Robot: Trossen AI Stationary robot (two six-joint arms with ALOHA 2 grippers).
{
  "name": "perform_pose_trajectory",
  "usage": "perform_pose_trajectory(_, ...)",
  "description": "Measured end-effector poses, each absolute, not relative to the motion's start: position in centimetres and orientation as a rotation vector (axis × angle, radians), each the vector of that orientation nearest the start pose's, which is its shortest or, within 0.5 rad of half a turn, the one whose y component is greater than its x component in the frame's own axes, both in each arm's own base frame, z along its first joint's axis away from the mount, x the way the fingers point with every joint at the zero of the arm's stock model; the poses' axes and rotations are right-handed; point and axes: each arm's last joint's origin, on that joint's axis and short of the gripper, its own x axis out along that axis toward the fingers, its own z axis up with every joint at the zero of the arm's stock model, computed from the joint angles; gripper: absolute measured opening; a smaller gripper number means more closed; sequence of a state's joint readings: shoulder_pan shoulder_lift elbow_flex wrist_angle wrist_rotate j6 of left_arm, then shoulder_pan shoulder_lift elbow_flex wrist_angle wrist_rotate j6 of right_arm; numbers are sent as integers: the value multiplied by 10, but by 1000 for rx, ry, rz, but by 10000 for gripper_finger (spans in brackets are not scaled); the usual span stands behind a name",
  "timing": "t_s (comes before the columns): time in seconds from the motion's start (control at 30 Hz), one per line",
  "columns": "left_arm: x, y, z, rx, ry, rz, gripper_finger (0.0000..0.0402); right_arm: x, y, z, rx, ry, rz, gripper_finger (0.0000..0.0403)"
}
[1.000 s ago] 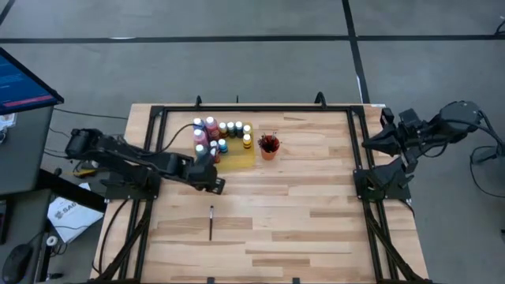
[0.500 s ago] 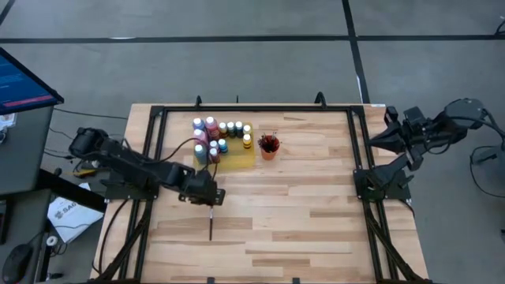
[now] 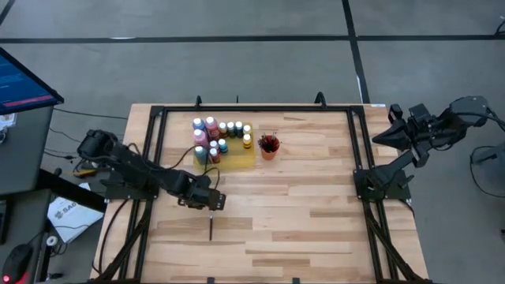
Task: Pick & Place Paint Supplies
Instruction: Put the silver paint brush into the orange cup
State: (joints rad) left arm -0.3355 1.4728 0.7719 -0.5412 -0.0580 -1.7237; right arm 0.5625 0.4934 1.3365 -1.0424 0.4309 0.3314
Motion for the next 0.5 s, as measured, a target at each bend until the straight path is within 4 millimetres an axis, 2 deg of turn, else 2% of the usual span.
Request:
perform_pose_trajectory(0.27,246,-85,139,-1219,1109,920,227,5,-11,433,235,196,100,1)
perform_pose_trajectory(0.4,247,-86,135,-1222,1117,947,225,5,-11,433,235,196,101,1)
perform_pose_trajectory(0.5,247,-86,134,-1231,1113,965,208,5,-11,433,235,196,100,1)
